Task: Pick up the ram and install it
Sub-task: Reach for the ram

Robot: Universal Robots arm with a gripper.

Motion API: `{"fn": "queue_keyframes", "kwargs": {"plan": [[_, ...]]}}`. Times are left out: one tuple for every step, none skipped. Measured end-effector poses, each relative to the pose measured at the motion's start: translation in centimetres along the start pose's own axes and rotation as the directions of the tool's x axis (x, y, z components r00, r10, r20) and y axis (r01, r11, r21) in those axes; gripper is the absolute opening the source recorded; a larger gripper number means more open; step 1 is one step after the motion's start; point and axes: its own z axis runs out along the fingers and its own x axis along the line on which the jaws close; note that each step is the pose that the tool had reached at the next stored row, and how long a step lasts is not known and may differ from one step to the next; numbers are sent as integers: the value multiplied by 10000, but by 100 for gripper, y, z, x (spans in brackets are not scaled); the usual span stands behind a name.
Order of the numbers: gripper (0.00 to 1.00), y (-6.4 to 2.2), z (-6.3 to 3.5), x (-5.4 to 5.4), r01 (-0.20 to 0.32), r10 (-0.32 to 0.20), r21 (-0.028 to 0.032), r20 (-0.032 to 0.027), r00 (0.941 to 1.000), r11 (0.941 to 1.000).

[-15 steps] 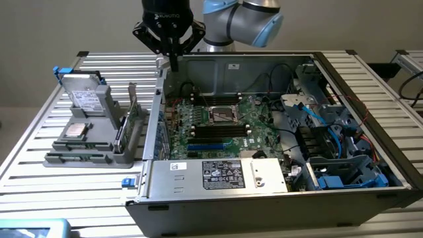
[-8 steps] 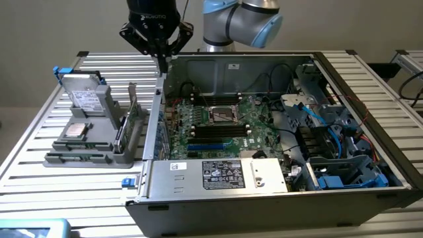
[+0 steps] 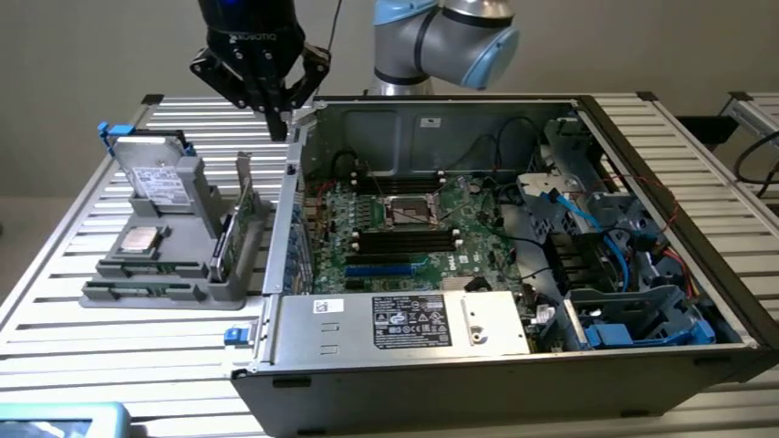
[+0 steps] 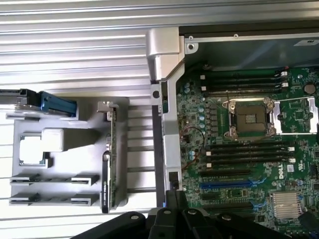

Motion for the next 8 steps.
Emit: {"fn": "queue_keyframes", "kwargs": {"plan": [[11,-20,0,28,0,0,-1,0,10000,10000],[11,-42,-1,58,1,-1,-1,1,10000,10000],[11,-61,-1,88,1,-1,-1,0,10000,10000],[11,-80,-2,119,1,-1,-1,0,10000,10000],[11,-97,-3,151,0,0,0,0,10000,10000],[11,-110,-4,185,0,0,-1,0,10000,10000],[11,-123,-5,221,0,0,-1,1,10000,10000],[11,-137,-5,258,-1,1,0,0,10000,10000]]}}
